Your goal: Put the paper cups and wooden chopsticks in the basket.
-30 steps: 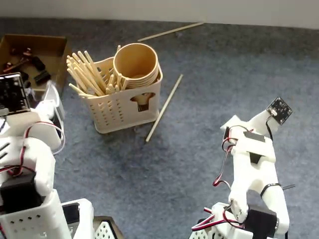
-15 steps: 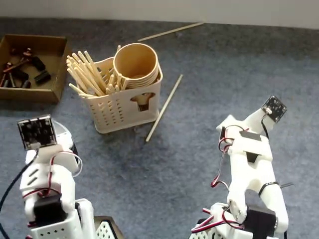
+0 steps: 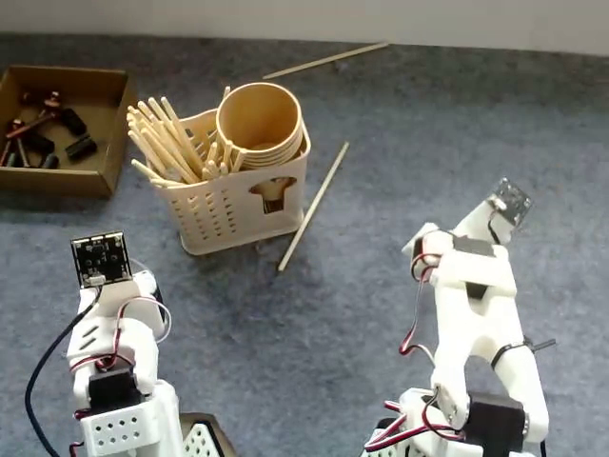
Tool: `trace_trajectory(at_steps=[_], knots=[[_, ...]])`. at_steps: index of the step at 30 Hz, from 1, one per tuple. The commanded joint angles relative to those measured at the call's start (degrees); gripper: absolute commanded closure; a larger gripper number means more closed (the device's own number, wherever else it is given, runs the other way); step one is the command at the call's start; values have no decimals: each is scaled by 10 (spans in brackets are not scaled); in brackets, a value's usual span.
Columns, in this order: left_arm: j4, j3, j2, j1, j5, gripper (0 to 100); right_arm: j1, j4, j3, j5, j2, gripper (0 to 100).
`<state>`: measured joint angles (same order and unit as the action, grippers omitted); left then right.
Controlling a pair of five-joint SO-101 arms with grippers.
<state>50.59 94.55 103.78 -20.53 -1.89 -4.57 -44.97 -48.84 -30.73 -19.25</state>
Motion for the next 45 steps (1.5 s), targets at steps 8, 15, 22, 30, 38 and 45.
trace_trajectory(at_steps=[8,15,22,30,38,45], knots=[[-18,1,2,-7,-1,992,14,-129,164,7,-13,846],[-18,1,2,-5,-1,992,49,-226,320,2,22,846],[-17,1,2,-5,-1,992,95,-361,575,-76,194,844],[-17,1,2,-5,-1,992,125,-405,800,-178,345,844],[-18,2,2,-4,-1,992,183,-400,887,-188,469,844],[-18,2,2,-4,-1,992,204,-385,942,-188,557,846]])
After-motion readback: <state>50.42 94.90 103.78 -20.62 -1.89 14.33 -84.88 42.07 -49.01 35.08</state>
